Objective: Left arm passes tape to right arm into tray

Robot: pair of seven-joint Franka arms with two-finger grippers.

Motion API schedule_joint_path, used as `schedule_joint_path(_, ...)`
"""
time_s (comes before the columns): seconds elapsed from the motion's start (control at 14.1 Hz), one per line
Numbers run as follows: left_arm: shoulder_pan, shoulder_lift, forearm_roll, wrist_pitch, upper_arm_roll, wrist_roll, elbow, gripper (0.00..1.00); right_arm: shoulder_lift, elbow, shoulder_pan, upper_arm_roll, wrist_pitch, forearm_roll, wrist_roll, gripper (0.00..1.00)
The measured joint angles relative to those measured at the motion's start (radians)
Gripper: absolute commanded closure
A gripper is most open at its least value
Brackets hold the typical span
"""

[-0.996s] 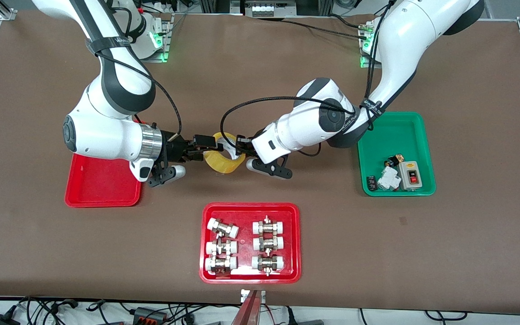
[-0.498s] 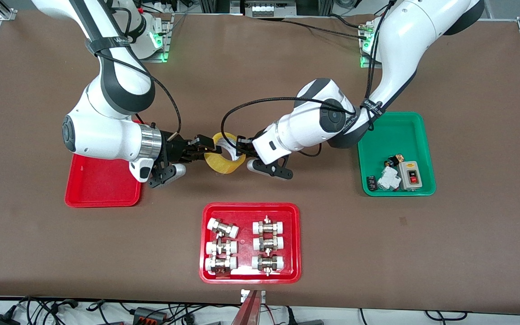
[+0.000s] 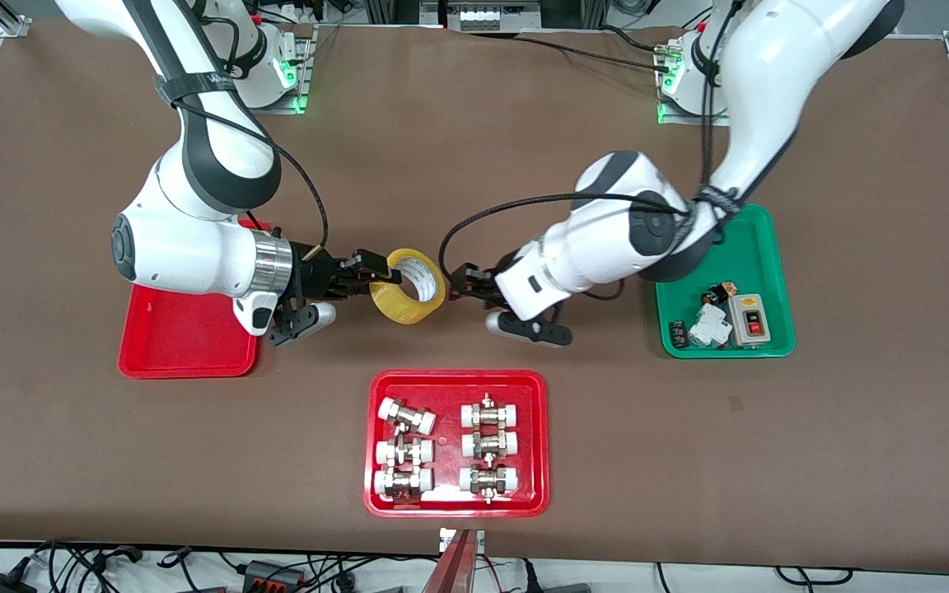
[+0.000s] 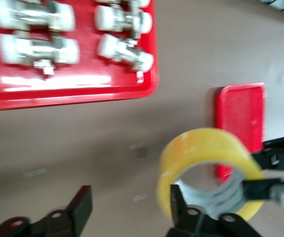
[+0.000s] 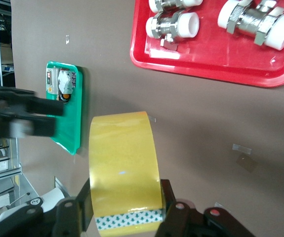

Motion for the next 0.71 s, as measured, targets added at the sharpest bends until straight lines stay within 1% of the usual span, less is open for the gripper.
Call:
schedule_joint_path(0.14,0.074,-0.075,0.059,-0.160,-0.004,-0.002,0.011,0.00,-0.001,0.001,-0.037,-0.011,-0.045,-0.002,-0.039,1.00)
schedule_joint_path(0.21,0.123,-0.116,0.067,-0.247,-0.006,-0.001,0.015,0.00,-0.001,0.002,-0.079,-0.014,-0.097,-0.002,-0.096,1.00)
schedule_joint_path(0.36,0.210,-0.190,0.069,-0.403,-0.007,0.005,0.017,0.00,0.002,0.001,-0.196,-0.021,-0.233,-0.007,-0.239,1.00)
schedule_joint_path(0.43,0.238,-0.219,0.069,-0.467,-0.008,0.006,0.017,0.00,0.005,0.000,-0.261,-0.023,-0.298,-0.022,-0.302,1.00)
schedule_joint_path(0.5,0.260,-0.244,0.070,-0.527,-0.008,0.005,0.017,0.00,0.010,-0.001,-0.320,-0.024,-0.349,-0.056,-0.352,1.00)
schedule_joint_path(0.71,0.331,-0.311,0.073,-0.693,0.000,0.005,0.025,0.00,0.052,-0.006,-0.449,-0.025,-0.422,-0.154,-0.456,1.00)
